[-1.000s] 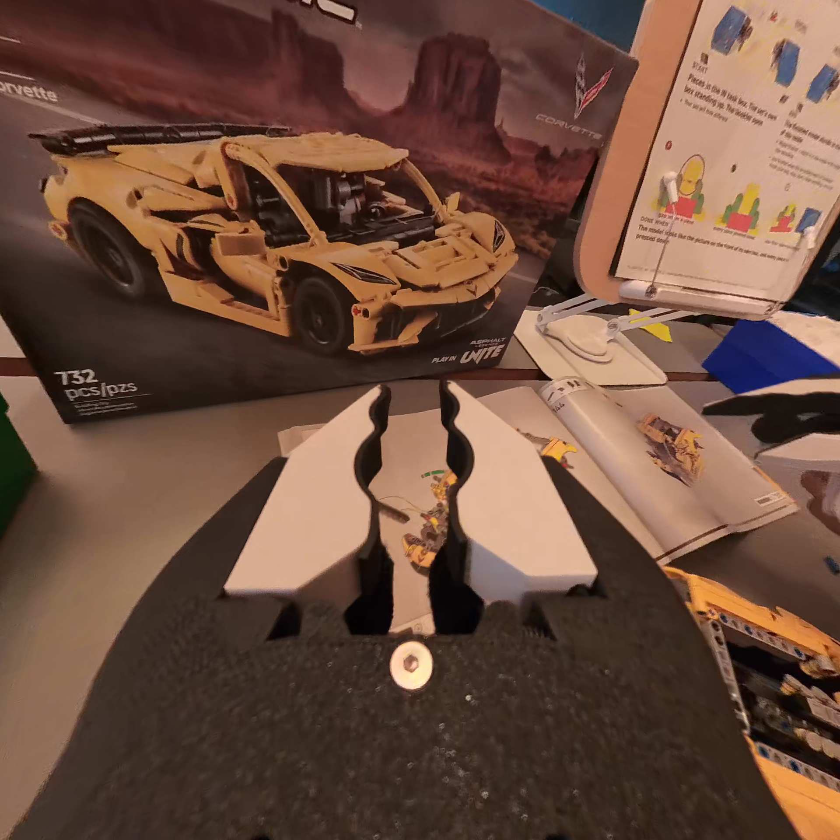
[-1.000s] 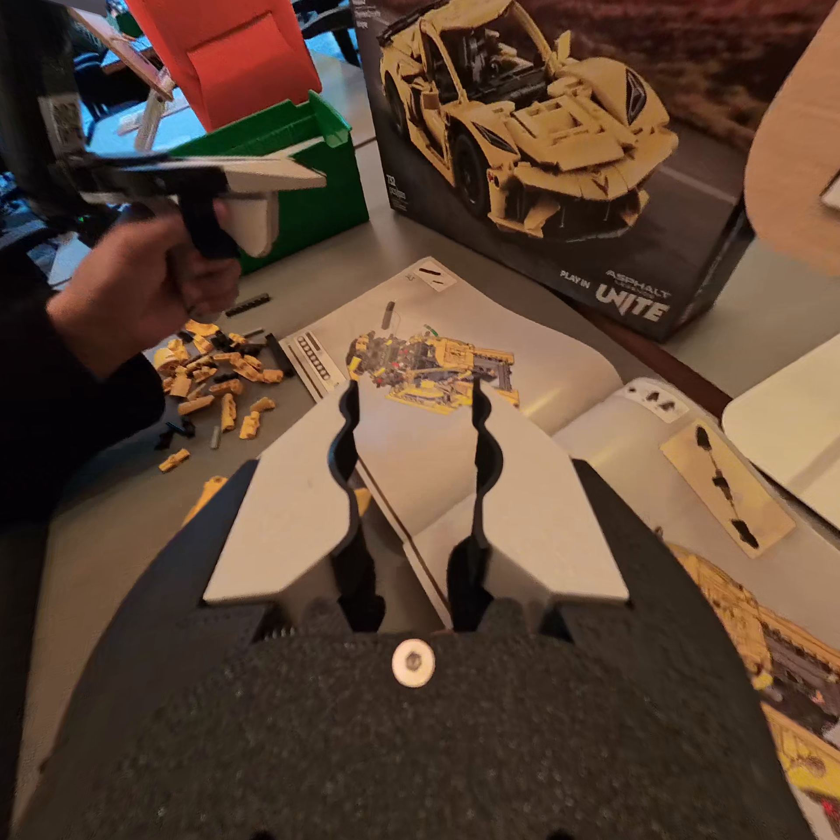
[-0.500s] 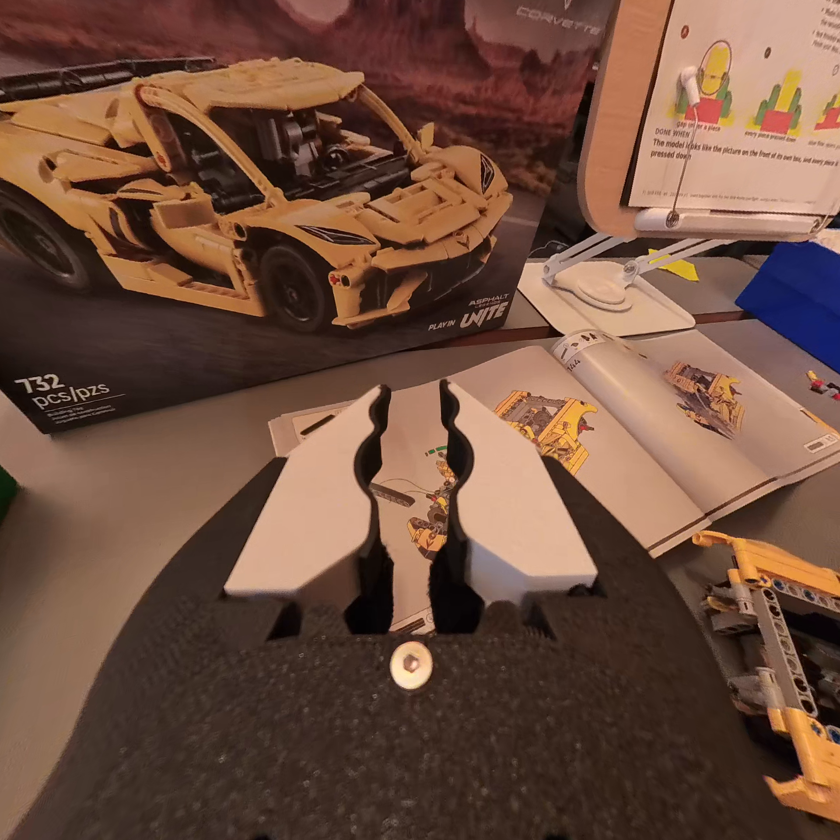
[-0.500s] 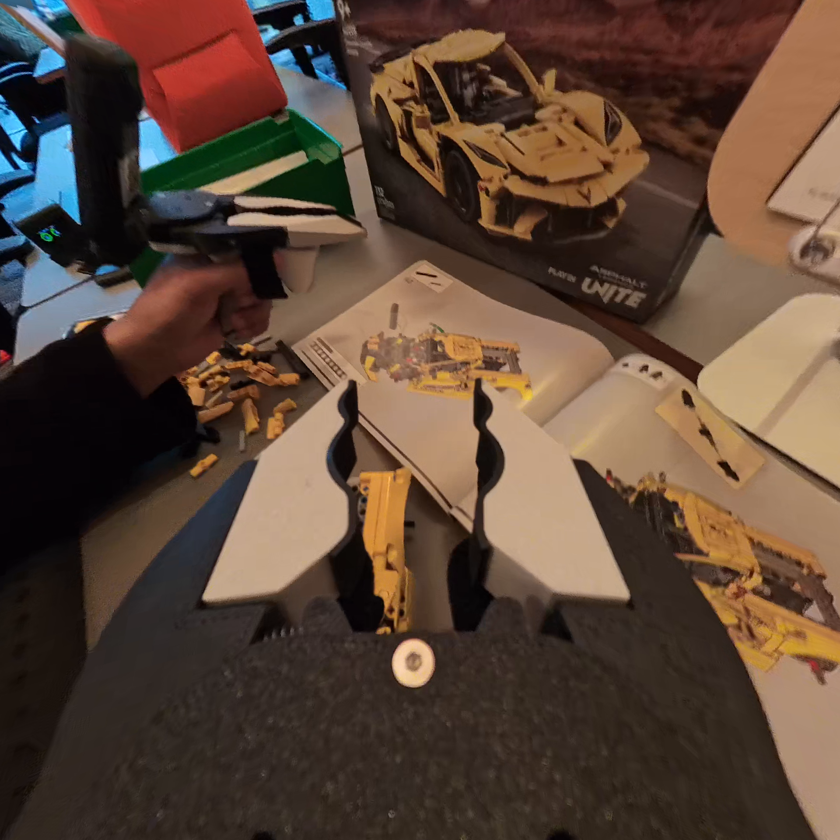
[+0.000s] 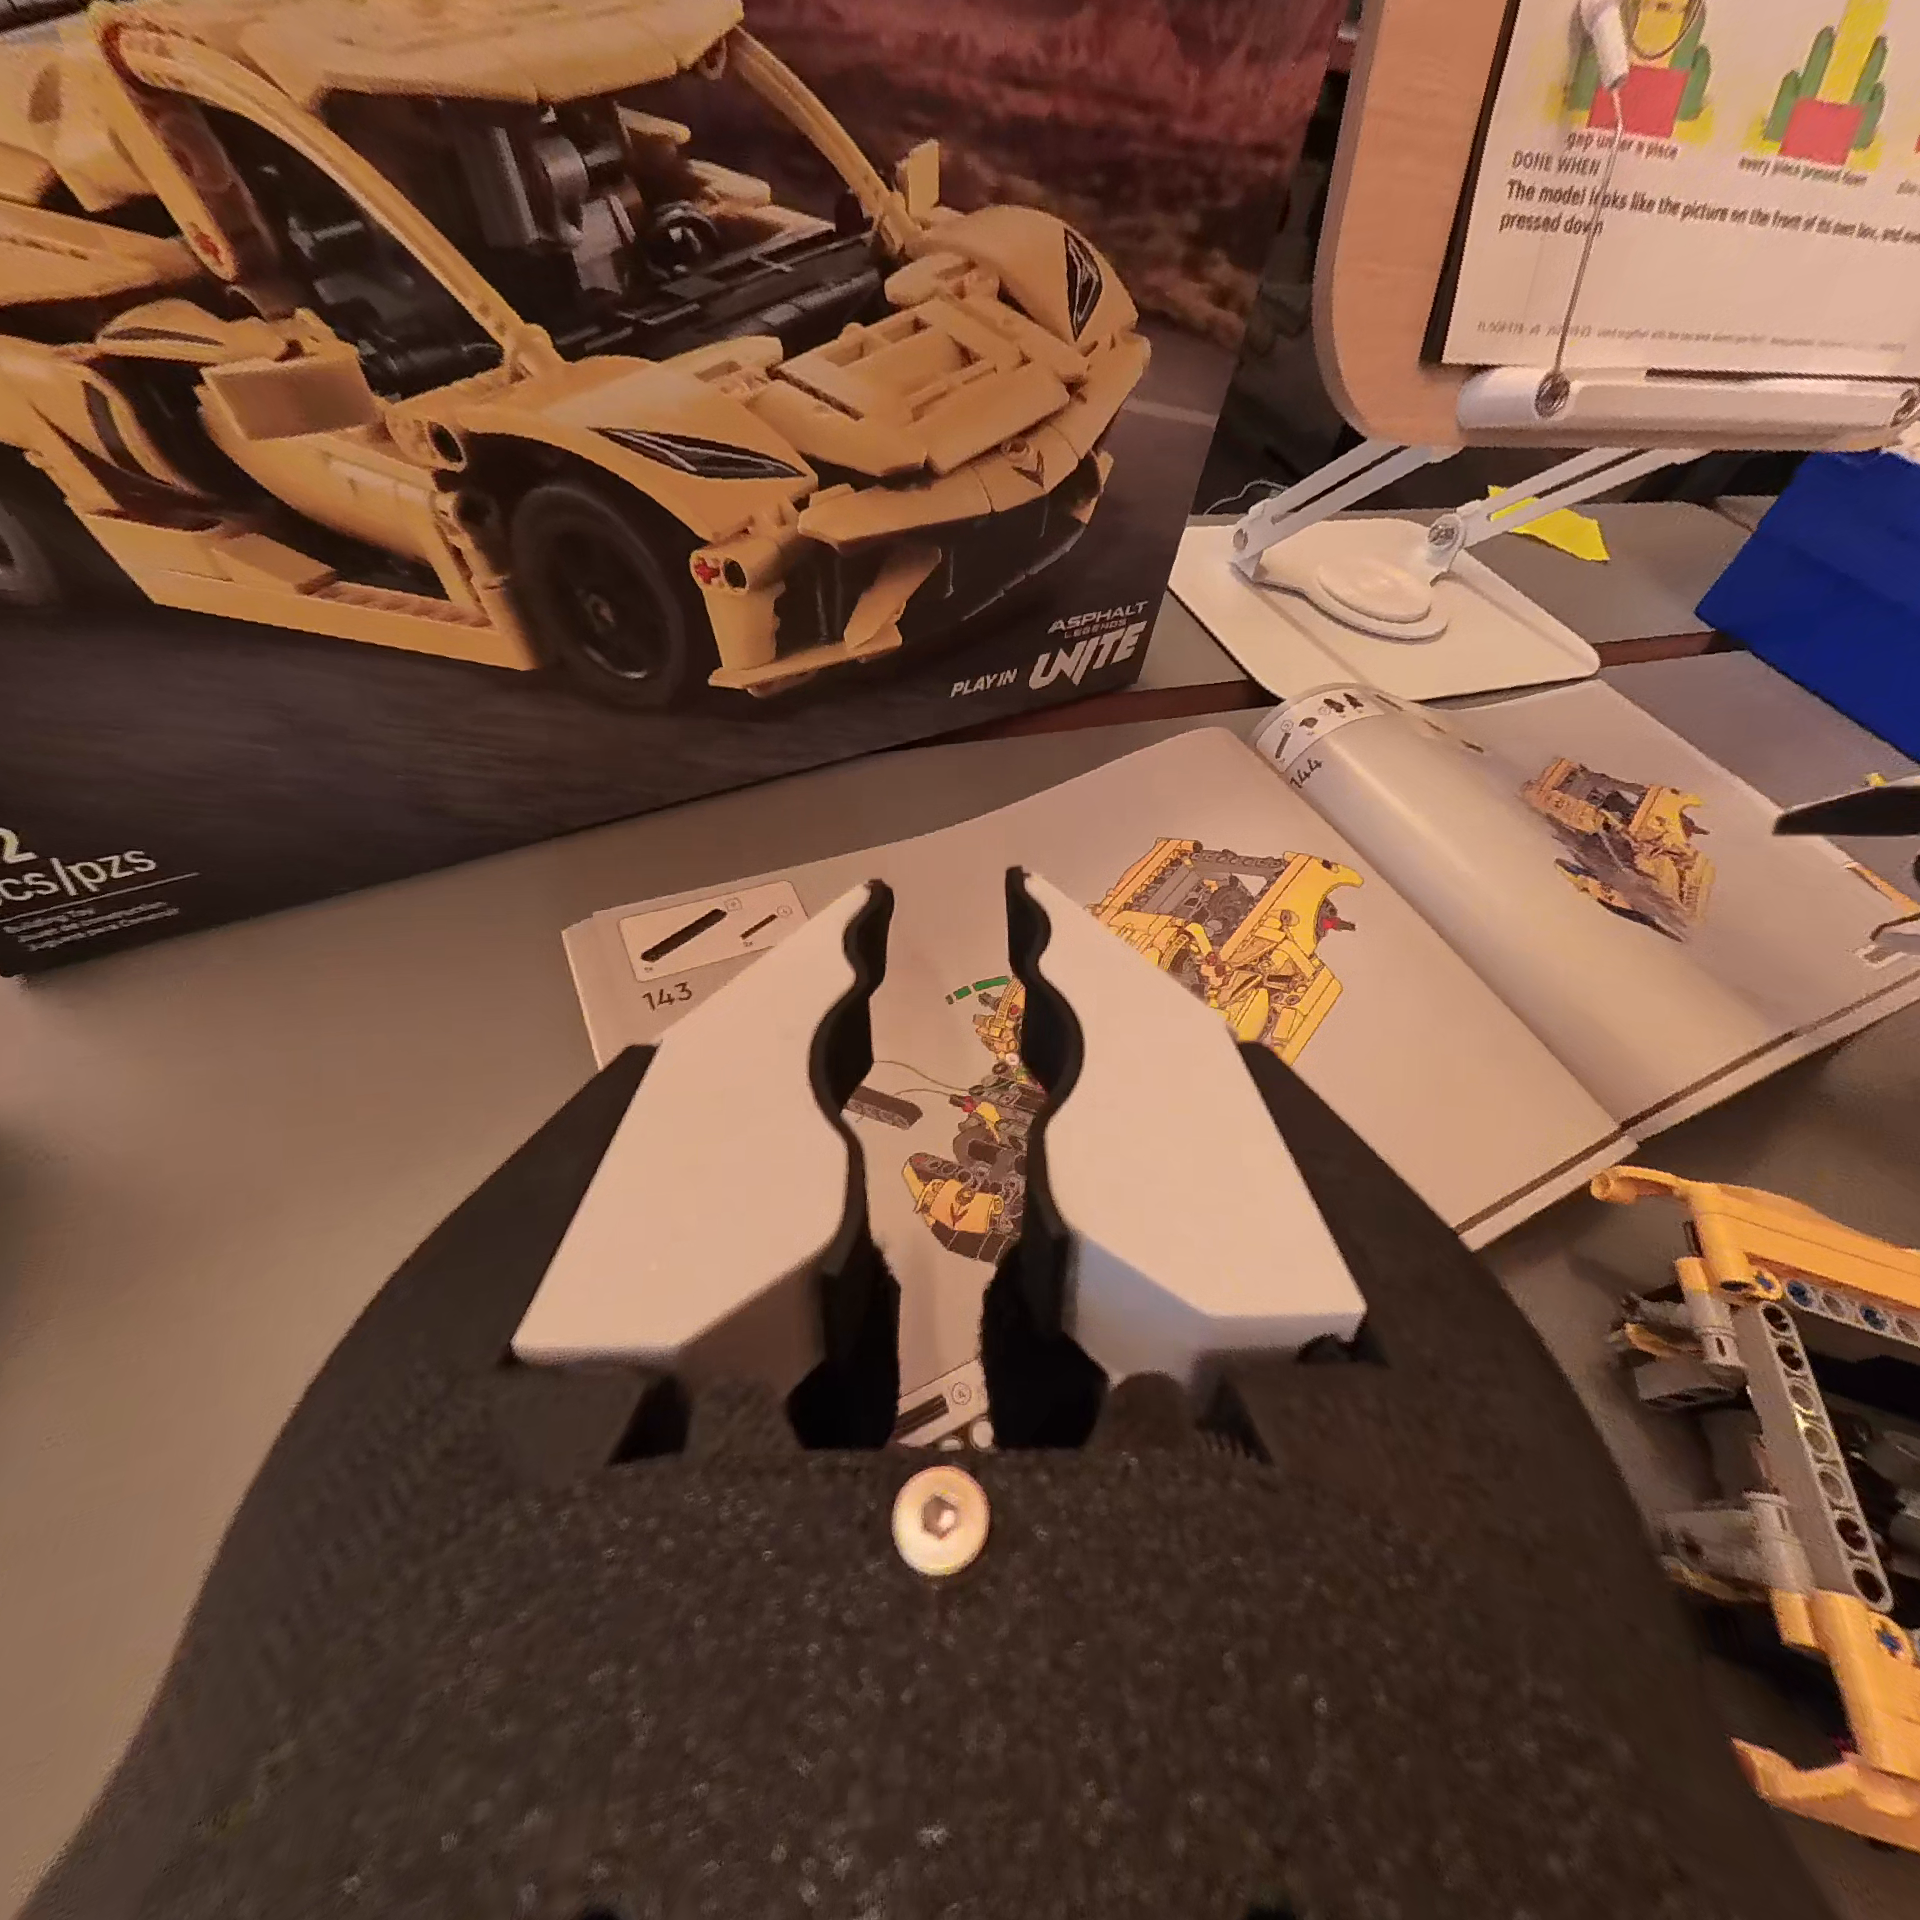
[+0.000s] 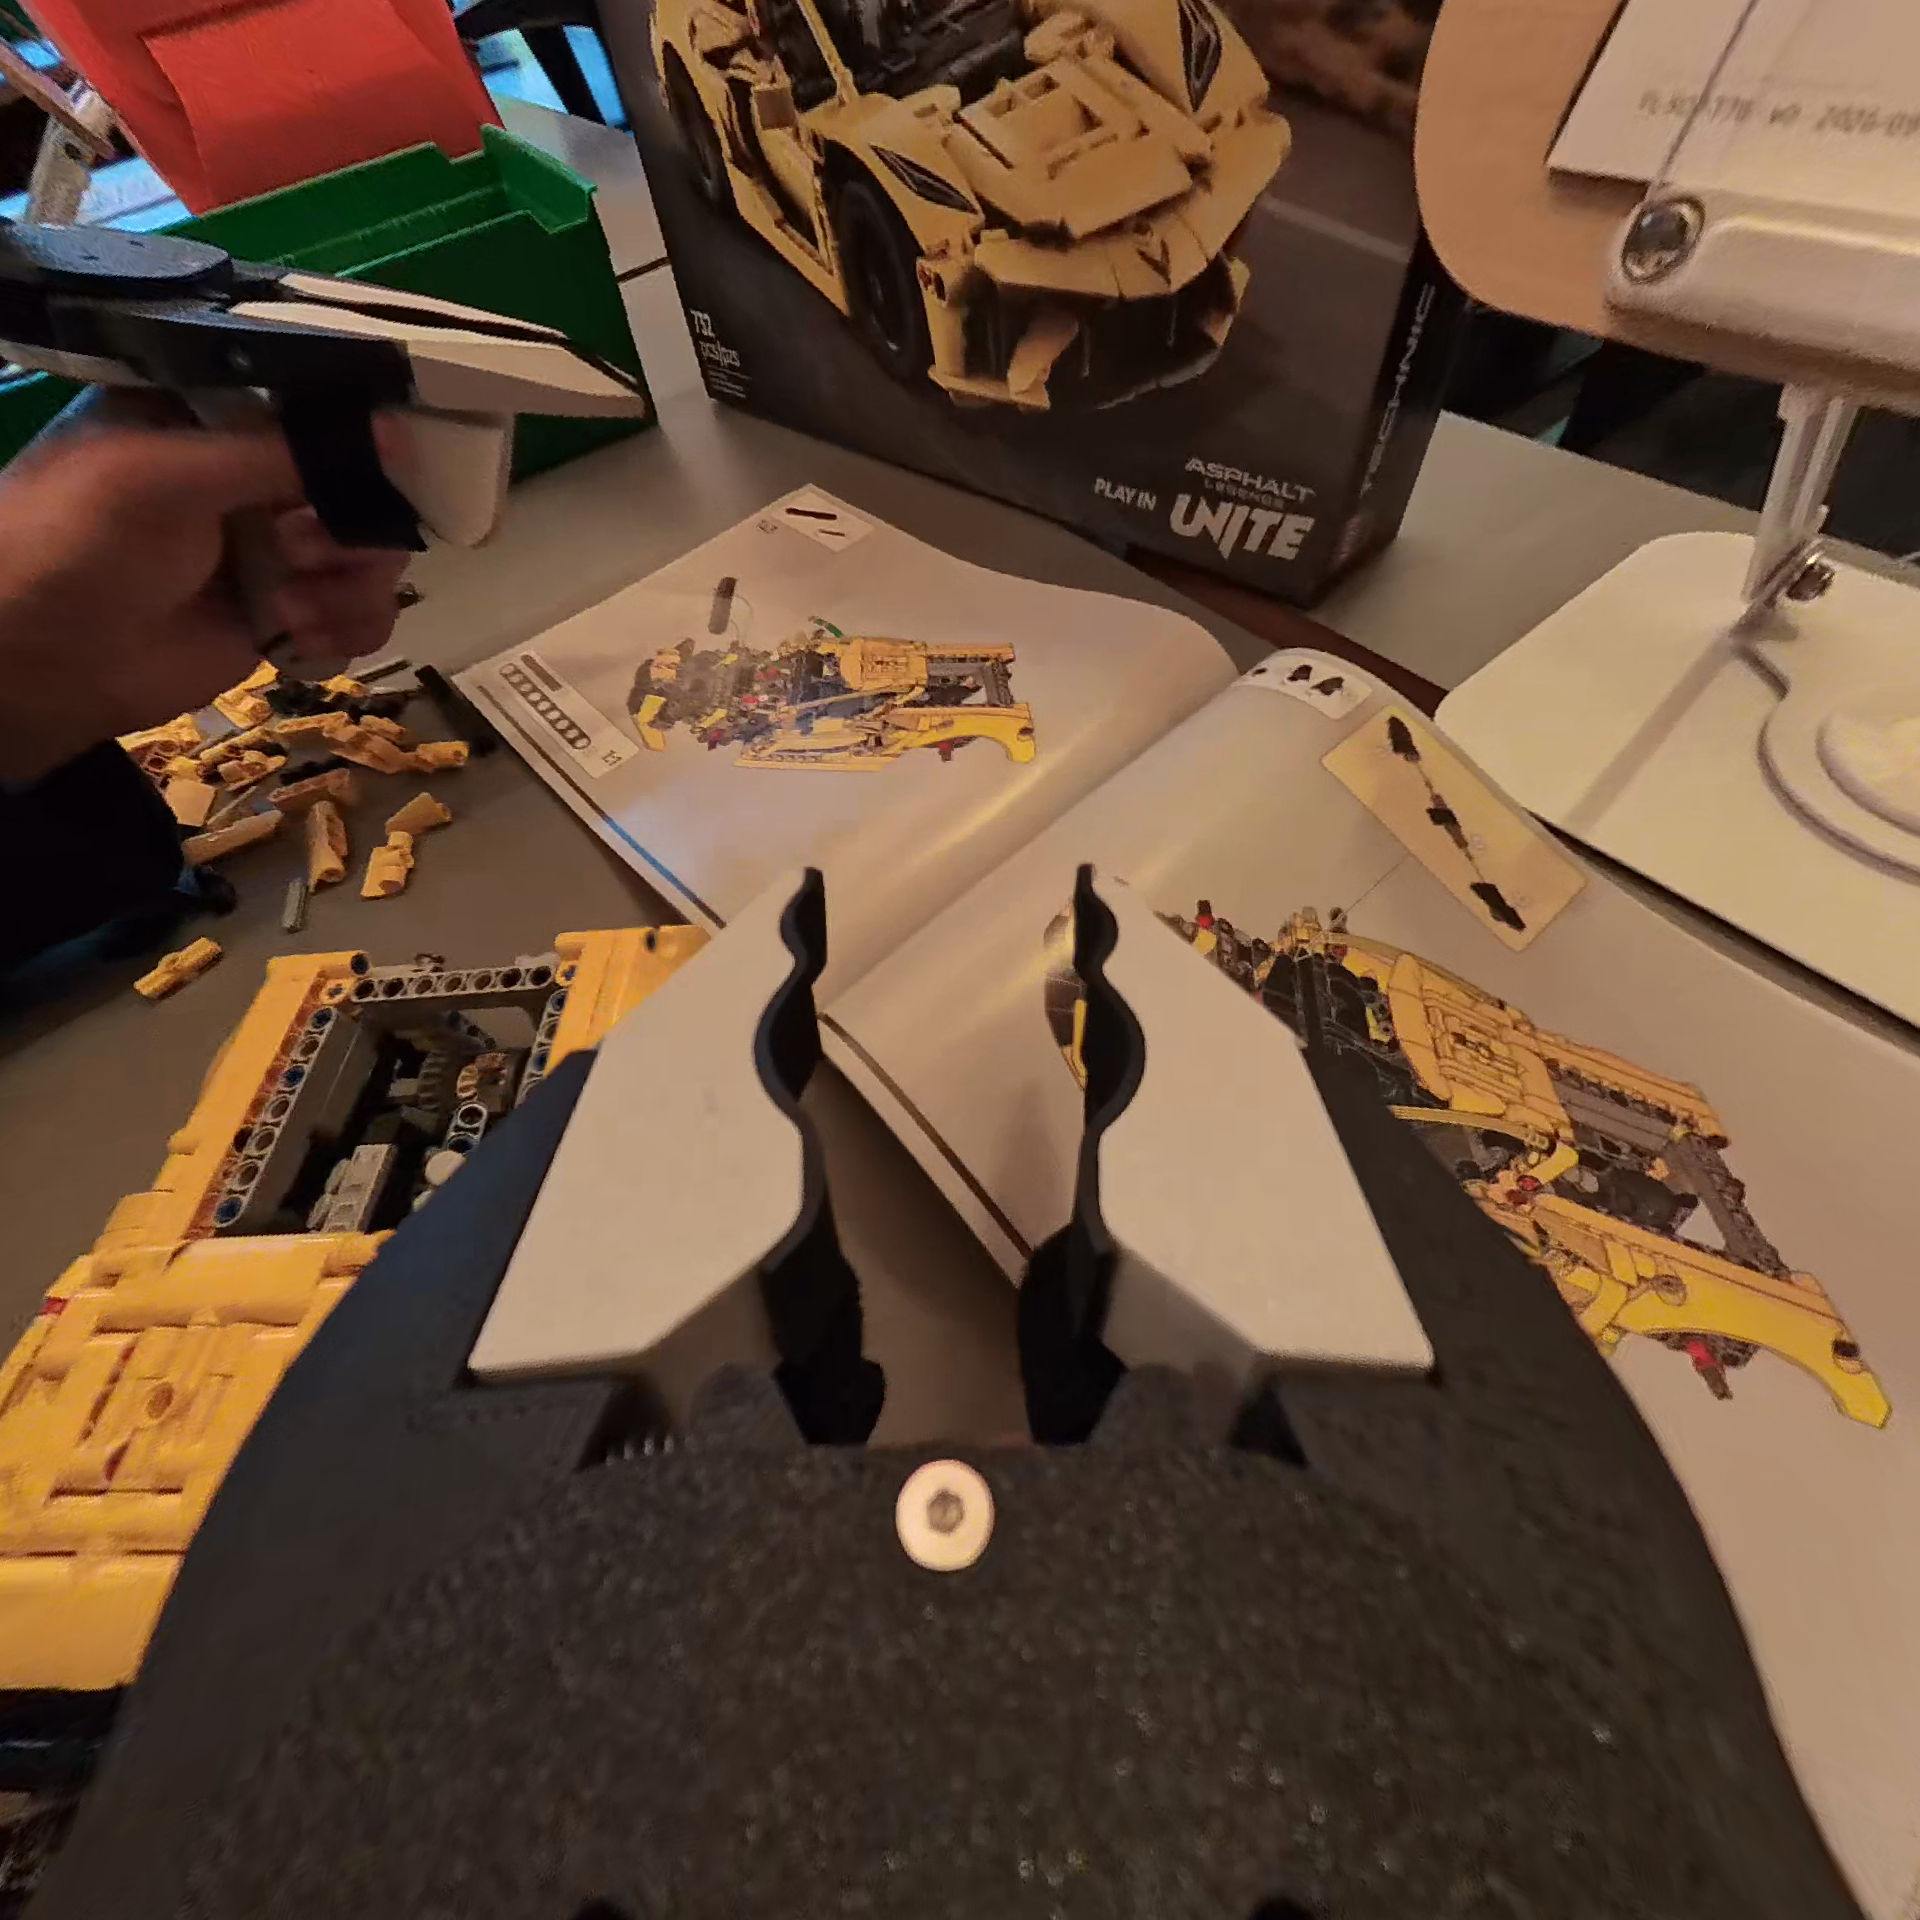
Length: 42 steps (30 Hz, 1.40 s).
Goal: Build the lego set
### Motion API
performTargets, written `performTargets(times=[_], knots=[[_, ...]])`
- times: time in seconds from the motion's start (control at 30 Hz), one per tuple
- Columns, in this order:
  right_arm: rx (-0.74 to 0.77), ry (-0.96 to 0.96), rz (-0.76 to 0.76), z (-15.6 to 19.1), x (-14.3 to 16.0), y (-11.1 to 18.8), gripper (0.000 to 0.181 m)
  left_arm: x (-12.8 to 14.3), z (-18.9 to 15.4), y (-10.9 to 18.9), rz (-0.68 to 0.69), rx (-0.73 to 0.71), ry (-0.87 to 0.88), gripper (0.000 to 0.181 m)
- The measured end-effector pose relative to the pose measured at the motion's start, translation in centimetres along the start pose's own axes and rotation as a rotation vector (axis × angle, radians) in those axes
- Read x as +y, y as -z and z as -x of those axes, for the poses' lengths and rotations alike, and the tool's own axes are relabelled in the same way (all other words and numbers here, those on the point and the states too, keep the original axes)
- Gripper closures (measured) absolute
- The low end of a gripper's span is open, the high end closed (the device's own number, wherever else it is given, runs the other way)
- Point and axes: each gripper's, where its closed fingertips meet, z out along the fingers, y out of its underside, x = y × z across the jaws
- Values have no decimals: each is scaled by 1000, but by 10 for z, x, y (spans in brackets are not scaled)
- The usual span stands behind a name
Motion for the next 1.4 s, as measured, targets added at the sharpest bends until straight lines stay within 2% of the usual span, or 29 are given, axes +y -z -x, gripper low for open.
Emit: performTargets(times=[0.4,1.4], knots=[[-28,-82,-1,-5,8,-4,137,10,0,-7,37,4,-26,159],[-39,-72,36,-1,14,-7,140,11,2,-5,47,6,-17,159]])
